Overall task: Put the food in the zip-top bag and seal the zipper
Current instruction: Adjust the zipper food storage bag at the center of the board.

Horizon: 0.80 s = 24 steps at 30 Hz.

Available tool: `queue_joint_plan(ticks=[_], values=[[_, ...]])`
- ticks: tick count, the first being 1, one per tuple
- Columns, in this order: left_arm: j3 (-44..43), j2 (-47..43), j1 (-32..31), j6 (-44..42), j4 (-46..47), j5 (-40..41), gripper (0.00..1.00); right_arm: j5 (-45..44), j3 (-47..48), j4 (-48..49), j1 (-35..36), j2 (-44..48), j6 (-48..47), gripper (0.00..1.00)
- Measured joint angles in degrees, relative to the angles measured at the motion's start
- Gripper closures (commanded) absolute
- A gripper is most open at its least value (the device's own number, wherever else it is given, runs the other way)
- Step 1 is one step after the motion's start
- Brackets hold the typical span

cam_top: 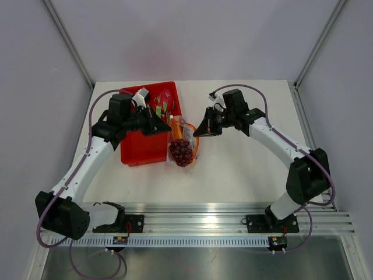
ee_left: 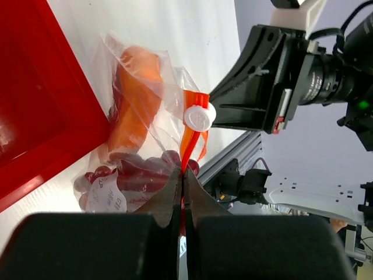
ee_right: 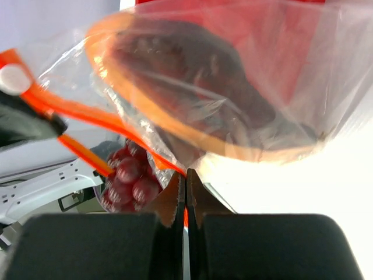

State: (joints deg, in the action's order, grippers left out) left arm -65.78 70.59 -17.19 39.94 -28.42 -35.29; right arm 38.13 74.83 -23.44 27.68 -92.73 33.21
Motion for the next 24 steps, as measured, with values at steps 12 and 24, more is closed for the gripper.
queue_joint_plan(ticks=[12,24], values=[[-5.1,4.3,-2.8,0.9,-2.6,5.5,1.00,-3.6,0.0,-10.8,0.0,16.2,-0.4,1.00],[-16.0,8.4,-10.8,-2.0,-10.2,14.8,1.00,-7.2,6.2,-23.2,0.0,20.2,0.4,1.00]])
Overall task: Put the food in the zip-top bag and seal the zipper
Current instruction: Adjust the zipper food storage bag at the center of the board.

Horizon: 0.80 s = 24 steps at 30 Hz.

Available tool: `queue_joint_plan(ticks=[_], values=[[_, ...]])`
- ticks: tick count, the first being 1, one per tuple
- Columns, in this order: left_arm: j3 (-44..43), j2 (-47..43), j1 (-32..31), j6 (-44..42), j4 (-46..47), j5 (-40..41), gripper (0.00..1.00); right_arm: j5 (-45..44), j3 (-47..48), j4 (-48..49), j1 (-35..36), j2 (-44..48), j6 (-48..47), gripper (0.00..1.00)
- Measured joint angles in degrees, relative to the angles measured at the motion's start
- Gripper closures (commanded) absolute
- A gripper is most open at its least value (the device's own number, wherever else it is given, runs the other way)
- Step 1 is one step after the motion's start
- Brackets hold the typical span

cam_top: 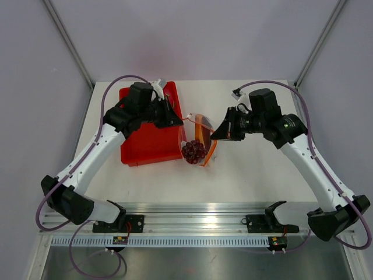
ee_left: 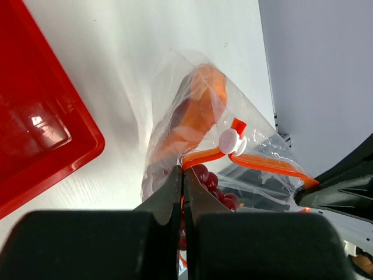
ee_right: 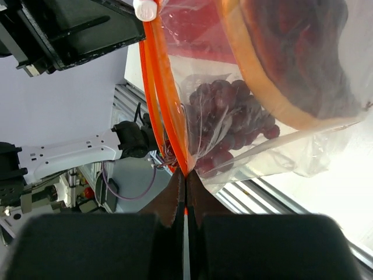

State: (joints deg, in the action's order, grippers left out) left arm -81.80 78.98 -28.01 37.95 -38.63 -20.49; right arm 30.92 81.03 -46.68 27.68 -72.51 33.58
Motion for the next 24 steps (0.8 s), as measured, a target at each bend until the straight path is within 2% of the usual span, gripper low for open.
queue_joint_plan(ticks=[7,11,15,20,24], values=[[-5.7,6.0,-5.0,-0.9,-2.2,2.4,1.00,-3.7,0.3,-7.4,0.0,1.8,-0.3,1.00],[-9.1,7.6,-6.6,-0.9,-4.4,2.2,1.00,-5.7,8.2,-13.0,0.0,1.6,-0.3,1.00],[-12.5,6.3,-6.9,-0.9,-2.2,1.6,1.00,-6.8,13.0,-11.5,0.0,5.0,0.0,1.00],[-7.3,6.4,-7.5,-0.9,3.3,1.0,1.00,-11.1,0.2,-9.5,0.0,9.4,0.1,1.00],[-1.7,13.6,-7.9,-0.8,4.0,0.5,1.00,-14.1,-7.5,-10.7,0.0,4.1,0.1,1.00]])
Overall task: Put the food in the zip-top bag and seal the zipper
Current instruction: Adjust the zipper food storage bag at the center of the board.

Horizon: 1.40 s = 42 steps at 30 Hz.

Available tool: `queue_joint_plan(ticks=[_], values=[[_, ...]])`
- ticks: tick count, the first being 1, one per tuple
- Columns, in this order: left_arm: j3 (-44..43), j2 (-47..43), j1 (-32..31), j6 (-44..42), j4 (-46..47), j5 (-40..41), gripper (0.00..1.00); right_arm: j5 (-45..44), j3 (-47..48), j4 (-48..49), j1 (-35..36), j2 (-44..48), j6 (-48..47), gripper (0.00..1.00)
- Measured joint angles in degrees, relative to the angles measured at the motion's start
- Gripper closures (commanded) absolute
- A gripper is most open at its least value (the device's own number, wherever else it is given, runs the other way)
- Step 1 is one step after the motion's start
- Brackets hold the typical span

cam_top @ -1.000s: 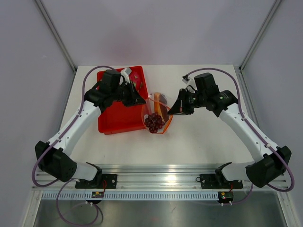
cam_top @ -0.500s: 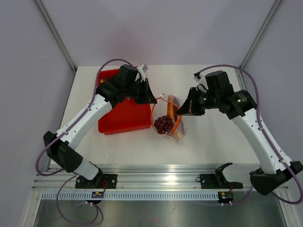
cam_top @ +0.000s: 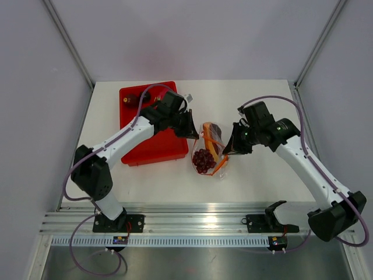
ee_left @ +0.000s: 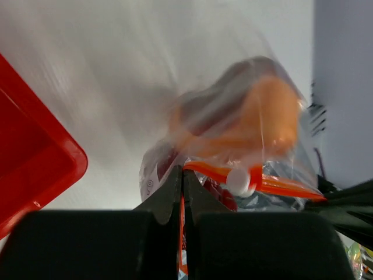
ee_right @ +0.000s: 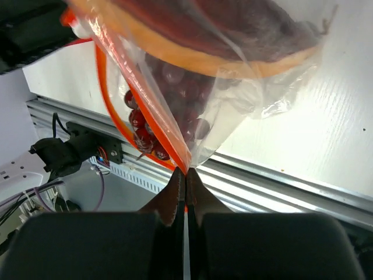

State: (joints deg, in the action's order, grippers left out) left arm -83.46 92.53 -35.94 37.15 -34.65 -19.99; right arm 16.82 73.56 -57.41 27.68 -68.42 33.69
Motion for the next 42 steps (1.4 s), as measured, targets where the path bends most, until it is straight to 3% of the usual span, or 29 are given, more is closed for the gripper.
queue_joint_plan(ticks=[3,8,10,15,18,22,24,25,27,29,33,39,42], values=[[0.5,3.5,-0.6,0.0,-2.3,-0.1,1.00,-0.2,1.6,-1.4,0.0,-2.6,0.2,1.00],[-7.9,2.1,-1.6,-0.6,-4.5,-0.4,1.00,0.5,17.8,-1.9,0.0,-2.4,0.7,1.00],[-9.9,-0.4,-1.5,-0.9,-2.9,-0.1,1.00,0.8,20.1,0.3,0.0,-1.1,0.9,1.00],[-6.9,-3.1,-1.5,-1.1,-0.1,0.0,1.00,1.0,7.8,3.6,0.0,2.7,0.9,1.00],[-3.5,0.6,-1.8,-1.0,-0.2,0.0,1.00,1.8,-0.4,3.5,0.0,-1.9,1.2,1.00],[-3.7,4.5,-1.9,-1.5,-4.0,1.3,1.00,3.5,0.1,3.5,-0.1,-5.1,2.4,1.00],[-6.1,4.6,-1.9,-2.3,-6.4,2.5,0.87,3.9,4.2,3.6,-0.1,-4.8,2.8,1.00],[-7.9,4.6,-1.9,-3.0,-7.2,3.1,0.61,3.9,6.6,4.3,-0.1,-4.5,2.8,1.00],[-12.3,4.6,-1.9,-4.1,-8.0,4.1,0.40,4.2,9.8,6.1,-0.1,-3.6,3.5,1.00],[-15.5,4.4,-1.9,-4.9,-7.9,4.7,0.33,4.7,10.8,8.2,-0.1,-2.8,4.5,1.00],[-15.1,1.9,-1.9,-5.7,-7.9,6.8,0.33,5.2,9.1,11.0,-0.1,-3.0,7.2,1.00],[-5.3,-8.2,-1.9,-4.6,-8.7,11.0,0.51,5.1,7.5,12.1,-0.1,-4.3,9.3,1.00],[0.3,-14.0,-1.8,-3.2,-7.5,11.2,0.52,5.1,7.3,13.0,-0.1,-4.4,9.7,1.00]])
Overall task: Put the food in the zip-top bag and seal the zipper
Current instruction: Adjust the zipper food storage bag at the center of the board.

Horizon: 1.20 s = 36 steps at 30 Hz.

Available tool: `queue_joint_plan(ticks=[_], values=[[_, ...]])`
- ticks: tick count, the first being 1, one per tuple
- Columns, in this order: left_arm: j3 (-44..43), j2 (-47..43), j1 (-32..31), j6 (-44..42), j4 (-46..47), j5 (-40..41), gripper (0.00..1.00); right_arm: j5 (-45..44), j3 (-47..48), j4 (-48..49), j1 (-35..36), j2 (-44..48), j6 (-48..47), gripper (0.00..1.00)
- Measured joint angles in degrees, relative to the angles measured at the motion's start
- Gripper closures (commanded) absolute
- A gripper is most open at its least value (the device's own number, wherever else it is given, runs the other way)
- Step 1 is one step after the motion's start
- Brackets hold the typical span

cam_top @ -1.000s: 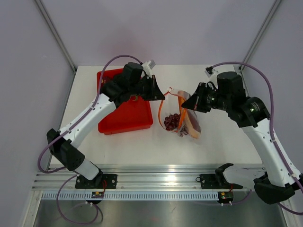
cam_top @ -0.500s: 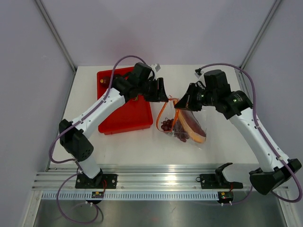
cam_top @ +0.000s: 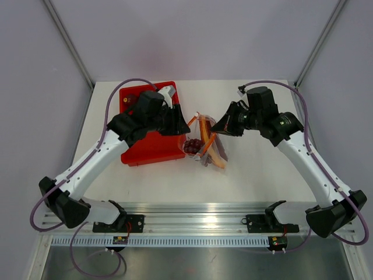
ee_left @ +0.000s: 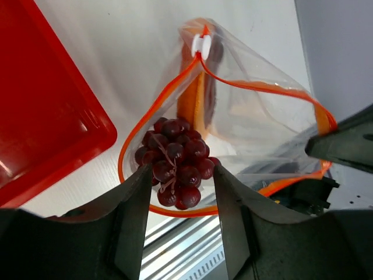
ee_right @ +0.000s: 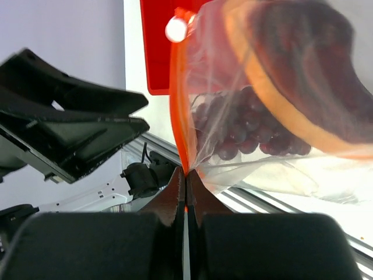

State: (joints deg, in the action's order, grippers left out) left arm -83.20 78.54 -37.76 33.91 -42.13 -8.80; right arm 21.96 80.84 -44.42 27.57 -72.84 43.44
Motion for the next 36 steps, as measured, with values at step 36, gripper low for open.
queue_joint_plan(ticks=[36], values=[[30.4,-3.5,5.1,18.1,23.8,-7.6,0.69,1.2,-4.4,3.1,0.0,0.0,0.9,1.00]])
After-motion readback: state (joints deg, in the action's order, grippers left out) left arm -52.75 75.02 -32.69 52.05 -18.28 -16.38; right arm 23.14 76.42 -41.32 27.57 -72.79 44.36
